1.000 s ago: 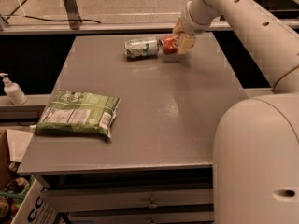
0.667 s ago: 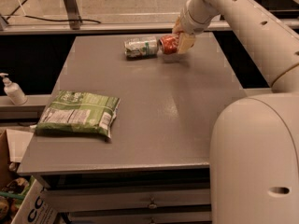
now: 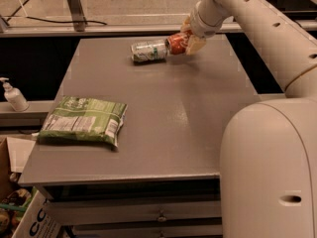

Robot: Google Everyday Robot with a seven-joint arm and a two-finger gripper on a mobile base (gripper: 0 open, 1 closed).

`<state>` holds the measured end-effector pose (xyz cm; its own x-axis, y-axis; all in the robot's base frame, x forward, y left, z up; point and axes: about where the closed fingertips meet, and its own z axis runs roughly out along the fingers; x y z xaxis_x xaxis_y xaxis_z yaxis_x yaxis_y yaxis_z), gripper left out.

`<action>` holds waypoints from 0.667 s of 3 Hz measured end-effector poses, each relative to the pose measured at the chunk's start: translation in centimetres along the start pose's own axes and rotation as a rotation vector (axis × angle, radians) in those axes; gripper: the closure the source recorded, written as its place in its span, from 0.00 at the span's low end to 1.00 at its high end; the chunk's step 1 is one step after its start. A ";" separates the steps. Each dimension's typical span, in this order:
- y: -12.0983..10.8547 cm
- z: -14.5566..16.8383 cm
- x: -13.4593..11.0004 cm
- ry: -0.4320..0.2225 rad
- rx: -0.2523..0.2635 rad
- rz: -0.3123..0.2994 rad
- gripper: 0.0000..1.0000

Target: Move coke can near 7up can

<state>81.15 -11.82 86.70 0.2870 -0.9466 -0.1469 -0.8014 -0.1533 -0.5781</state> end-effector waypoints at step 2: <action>0.4 0.2 0.2 0.002 -0.009 0.011 0.00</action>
Offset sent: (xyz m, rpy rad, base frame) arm -0.0042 -0.0084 -0.0021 0.0072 0.0162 -0.0300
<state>81.03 -11.99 86.28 0.2772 -0.9488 -0.1513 -0.8094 -0.1457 -0.5689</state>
